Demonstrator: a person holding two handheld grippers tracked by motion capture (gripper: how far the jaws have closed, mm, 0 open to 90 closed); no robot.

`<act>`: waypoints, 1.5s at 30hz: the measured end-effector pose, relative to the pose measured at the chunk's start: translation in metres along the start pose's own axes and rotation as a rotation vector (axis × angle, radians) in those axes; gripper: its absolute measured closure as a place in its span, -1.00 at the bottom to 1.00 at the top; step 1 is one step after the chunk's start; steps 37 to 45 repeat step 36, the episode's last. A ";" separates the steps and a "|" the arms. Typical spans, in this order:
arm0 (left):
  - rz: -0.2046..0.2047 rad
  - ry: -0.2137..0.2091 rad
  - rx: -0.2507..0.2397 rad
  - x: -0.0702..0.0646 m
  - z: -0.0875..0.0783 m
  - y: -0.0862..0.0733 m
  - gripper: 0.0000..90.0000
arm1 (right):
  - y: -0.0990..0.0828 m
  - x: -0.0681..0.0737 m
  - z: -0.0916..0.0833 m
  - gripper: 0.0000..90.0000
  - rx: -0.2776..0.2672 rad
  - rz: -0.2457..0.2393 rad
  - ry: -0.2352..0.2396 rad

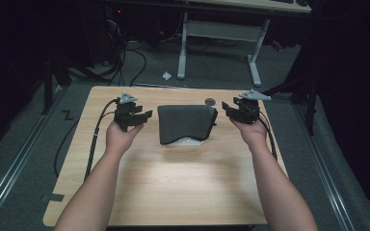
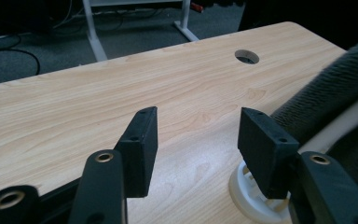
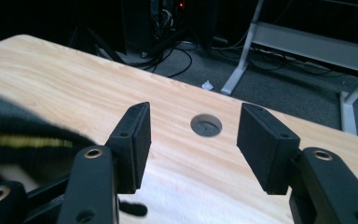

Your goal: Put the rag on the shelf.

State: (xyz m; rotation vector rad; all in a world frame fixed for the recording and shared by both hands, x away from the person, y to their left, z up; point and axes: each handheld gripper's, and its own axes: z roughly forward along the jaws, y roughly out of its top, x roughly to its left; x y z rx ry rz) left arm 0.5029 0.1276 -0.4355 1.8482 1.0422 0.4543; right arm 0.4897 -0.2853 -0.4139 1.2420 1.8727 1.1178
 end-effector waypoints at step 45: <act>0.098 -0.216 0.167 -0.108 -0.060 -0.152 -0.11 | -0.157 0.111 -0.099 -0.04 0.094 -0.123 0.121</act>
